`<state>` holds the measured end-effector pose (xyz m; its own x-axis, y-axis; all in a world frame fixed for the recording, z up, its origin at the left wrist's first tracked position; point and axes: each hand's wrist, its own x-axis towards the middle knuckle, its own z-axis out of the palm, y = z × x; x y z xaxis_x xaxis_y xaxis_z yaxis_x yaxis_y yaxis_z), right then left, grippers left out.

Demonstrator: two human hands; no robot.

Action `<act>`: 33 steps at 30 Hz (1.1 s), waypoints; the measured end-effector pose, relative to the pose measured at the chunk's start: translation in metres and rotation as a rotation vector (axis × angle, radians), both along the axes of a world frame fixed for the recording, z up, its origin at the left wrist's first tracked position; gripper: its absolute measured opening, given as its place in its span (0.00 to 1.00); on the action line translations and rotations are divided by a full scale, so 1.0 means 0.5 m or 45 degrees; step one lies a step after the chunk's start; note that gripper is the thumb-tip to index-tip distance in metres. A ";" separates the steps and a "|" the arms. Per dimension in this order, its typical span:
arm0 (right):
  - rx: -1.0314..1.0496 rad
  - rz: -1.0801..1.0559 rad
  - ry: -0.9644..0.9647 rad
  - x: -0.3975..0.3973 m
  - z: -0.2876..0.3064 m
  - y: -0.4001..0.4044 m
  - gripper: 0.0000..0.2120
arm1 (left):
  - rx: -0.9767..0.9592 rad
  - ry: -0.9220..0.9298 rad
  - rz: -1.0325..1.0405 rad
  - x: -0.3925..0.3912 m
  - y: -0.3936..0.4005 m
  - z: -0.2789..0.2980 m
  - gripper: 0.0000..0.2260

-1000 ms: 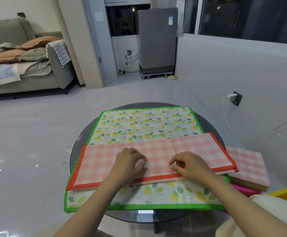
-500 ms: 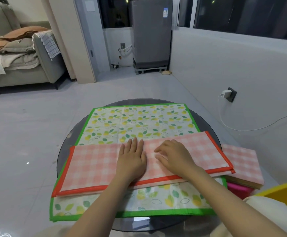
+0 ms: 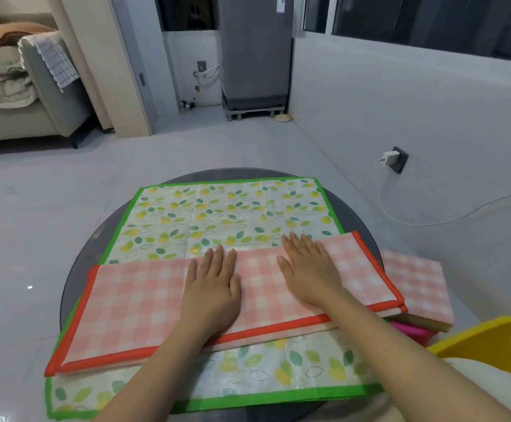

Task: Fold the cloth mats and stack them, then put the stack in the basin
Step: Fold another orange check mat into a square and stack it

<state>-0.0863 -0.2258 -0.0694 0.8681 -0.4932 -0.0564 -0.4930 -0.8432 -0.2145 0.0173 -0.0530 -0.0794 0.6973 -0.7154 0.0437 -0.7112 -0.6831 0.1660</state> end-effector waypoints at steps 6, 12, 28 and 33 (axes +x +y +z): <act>-0.049 -0.157 0.043 -0.051 -0.005 -0.091 0.29 | 0.016 -0.002 -0.014 0.001 0.001 -0.003 0.36; -0.065 -0.174 0.023 -0.054 -0.007 -0.095 0.30 | 0.024 0.015 -0.010 -0.004 0.003 0.006 0.34; 0.145 0.230 -0.207 0.079 0.005 0.132 0.24 | -0.018 0.088 -0.052 0.008 0.012 0.023 0.23; 0.031 0.236 -0.096 0.080 -0.003 0.136 0.26 | 0.000 0.061 -0.018 0.048 0.069 0.015 0.24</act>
<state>-0.0461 -0.1578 -0.0708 0.9462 -0.3235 0.0024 -0.3113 -0.9123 -0.2660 0.0415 -0.0184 -0.0718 0.6882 -0.7254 0.0106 -0.7123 -0.6729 0.1998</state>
